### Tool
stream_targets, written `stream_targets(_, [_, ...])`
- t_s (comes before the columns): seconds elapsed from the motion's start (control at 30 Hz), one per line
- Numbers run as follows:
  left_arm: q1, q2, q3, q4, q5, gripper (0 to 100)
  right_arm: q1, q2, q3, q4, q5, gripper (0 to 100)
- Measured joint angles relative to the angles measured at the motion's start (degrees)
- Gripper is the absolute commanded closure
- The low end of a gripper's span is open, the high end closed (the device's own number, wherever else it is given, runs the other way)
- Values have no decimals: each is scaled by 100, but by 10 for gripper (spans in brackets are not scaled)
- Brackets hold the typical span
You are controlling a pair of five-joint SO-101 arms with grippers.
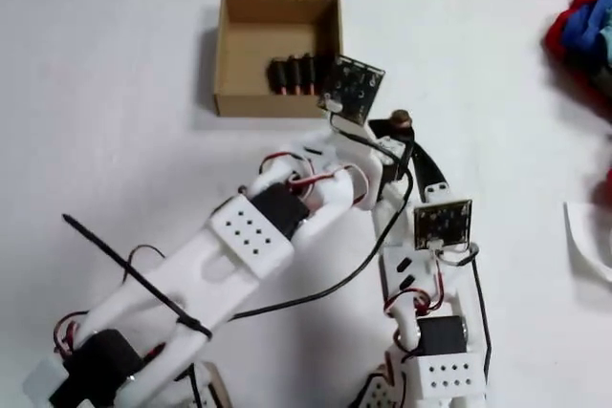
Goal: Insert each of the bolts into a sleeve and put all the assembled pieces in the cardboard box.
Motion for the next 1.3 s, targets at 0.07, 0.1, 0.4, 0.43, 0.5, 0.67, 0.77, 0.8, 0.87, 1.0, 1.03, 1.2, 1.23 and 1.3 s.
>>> stream_targets(0.07, [-35, 0, -88, 264, 0, 642, 26, 0, 0, 0, 0, 978])
stream_targets(0.1, [-35, 0, -105, 404, 9, 615, 44, -9, 0, -18, 0, 978])
stream_targets(0.4, [-105, 18, -97, 607, 26, 600, 88, -18, 0, -18, 0, 978])
stream_targets(0.43, [-105, 18, -97, 607, 26, 600, 88, -18, 0, -18, 0, 978])
stream_targets(0.5, [-105, -97, -97, 615, 9, 600, 88, -18, 0, -18, 0, 978])
stream_targets(0.67, [-237, -923, -88, 818, -9, 600, 62, -26, 0, 114, 0, 978])
stream_targets(0.77, [-897, -1407, -88, 1073, -9, 620, 62, -26, 0, 466, 0, 978])
stream_targets(0.8, [-1213, -1530, -88, 1143, -9, 646, 62, -26, 0, 536, 0, 978])
stream_targets(0.87, [-1873, -1749, -88, 1266, -9, 732, 62, -26, 0, 580, 0, 978])
stream_targets(1.0, [-2989, -2119, -88, 1468, -9, 991, 62, -26, 0, 633, 0, 978])
stream_targets(1.03, [-3235, -2189, -88, 1503, -9, 969, 62, -26, 0, 668, 0, 978])
stream_targets(1.2, [-4501, -2585, -88, 2031, -9, 899, 62, -26, 0, 1231, 0, 978])
stream_targets(1.23, [-4703, -2655, -79, 2224, 9, 899, 62, -26, -44, 1371, 0, 978])
stream_targets(1.3, [-5046, -2831, 70, 2673, 0, 899, 53, -26, -167, 1697, 0, 978])
